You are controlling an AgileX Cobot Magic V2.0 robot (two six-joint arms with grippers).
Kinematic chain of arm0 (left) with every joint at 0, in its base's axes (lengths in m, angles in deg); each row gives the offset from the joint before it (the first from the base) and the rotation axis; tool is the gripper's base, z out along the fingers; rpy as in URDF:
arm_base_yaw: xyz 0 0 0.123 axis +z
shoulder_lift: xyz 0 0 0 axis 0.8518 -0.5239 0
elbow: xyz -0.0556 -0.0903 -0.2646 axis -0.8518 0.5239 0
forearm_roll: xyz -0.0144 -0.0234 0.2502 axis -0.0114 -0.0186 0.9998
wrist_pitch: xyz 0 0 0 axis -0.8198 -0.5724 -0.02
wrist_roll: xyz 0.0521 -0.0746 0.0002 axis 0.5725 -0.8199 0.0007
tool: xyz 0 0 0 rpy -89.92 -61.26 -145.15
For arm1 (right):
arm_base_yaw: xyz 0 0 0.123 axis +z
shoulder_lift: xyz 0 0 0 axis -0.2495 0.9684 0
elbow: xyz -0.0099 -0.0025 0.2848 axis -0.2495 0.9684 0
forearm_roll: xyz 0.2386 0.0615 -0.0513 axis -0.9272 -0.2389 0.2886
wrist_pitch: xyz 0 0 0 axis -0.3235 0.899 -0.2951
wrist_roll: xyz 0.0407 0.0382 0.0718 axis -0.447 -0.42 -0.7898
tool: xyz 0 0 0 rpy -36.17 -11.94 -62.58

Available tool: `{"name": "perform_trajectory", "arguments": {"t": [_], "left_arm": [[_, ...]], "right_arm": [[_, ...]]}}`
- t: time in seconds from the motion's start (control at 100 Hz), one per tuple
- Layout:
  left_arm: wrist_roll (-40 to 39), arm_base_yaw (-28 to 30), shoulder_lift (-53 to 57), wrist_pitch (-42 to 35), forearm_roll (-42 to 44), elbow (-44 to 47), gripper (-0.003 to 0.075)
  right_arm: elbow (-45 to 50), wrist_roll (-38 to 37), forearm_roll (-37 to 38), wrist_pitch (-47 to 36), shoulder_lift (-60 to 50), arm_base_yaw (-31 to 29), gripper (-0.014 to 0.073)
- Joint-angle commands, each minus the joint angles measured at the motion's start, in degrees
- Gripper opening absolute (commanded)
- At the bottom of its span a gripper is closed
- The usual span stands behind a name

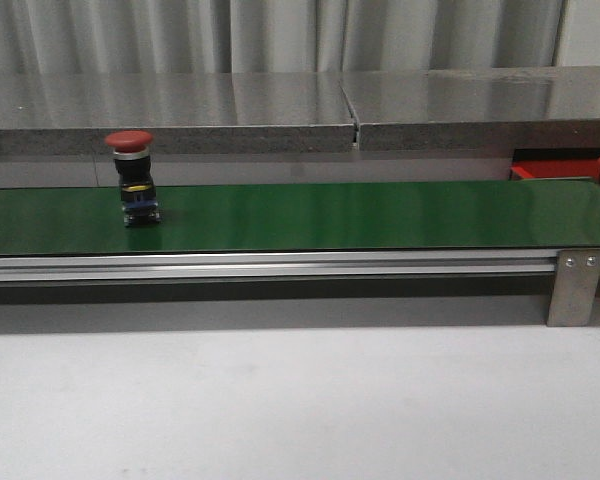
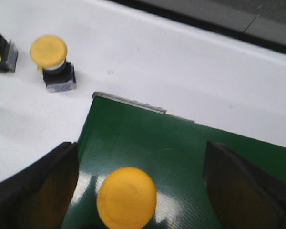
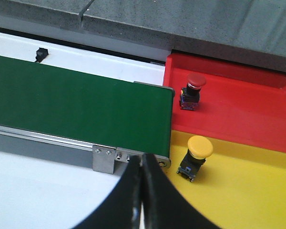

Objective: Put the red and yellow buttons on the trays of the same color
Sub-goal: 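Grasp a yellow button from the pile with the left gripper, then carry the yellow button onto the belt's near end, release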

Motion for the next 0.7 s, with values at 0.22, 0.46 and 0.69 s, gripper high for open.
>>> {"name": "perform_trajectory", "arguments": {"t": [0.22,0.46,0.69], "left_arm": [[0.1,-10.5,14.7,-3.2,0.6,2.0,-0.0019],[0.1,-17.6,24.9,-3.2,0.9,8.1,-0.002],[0.1,-21.4,36.0,-3.2,0.9,16.0,-0.0019]], "right_arm": [[-1.4,0.5,-0.7,-4.5,0.1,0.0,-0.0069],[-1.4,0.5,-0.7,-4.5,0.1,0.0,-0.0069],[-1.4,0.5,-0.7,-4.5,0.1,0.0,-0.0069]]}}
